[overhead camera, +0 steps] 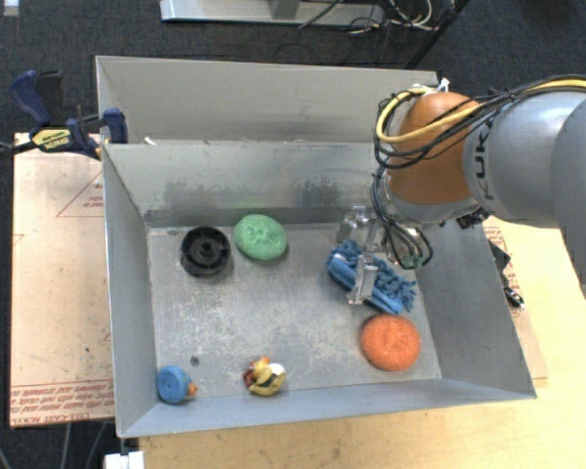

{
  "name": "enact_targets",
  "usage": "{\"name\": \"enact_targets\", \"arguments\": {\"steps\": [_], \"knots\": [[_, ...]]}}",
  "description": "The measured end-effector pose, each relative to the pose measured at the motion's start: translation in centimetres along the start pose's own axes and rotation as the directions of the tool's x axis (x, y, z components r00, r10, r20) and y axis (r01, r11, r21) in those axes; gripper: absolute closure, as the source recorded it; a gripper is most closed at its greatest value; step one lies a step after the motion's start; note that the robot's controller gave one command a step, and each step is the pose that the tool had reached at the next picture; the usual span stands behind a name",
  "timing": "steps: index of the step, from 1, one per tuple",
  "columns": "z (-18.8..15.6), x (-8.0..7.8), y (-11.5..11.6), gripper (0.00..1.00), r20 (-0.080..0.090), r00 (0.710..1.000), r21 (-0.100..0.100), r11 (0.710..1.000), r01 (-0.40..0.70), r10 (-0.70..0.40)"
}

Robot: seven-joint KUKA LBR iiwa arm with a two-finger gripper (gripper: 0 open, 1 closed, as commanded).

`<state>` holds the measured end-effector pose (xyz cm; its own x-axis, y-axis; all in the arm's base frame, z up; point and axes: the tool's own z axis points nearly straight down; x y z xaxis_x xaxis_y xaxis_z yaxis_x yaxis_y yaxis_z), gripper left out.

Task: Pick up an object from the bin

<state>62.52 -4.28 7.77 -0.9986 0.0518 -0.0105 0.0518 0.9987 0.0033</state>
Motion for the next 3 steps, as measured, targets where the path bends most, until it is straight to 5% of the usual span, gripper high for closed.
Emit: {"name": "enact_targets", "arguments": {"steps": [1,2,3], "knots": [[0.8,1.6,-0.3,1.00,-0.002,0.998,-0.002,0.998,0.065,-0.065],[0.8,1.6,-0.3,1.00,-0.002,0.998,-0.002,0.998,0.065,-0.065],[-8.6,1.9,-2.1,1.00,0.002,0.993,-0.003,0.993,0.121,-0.121]]}}
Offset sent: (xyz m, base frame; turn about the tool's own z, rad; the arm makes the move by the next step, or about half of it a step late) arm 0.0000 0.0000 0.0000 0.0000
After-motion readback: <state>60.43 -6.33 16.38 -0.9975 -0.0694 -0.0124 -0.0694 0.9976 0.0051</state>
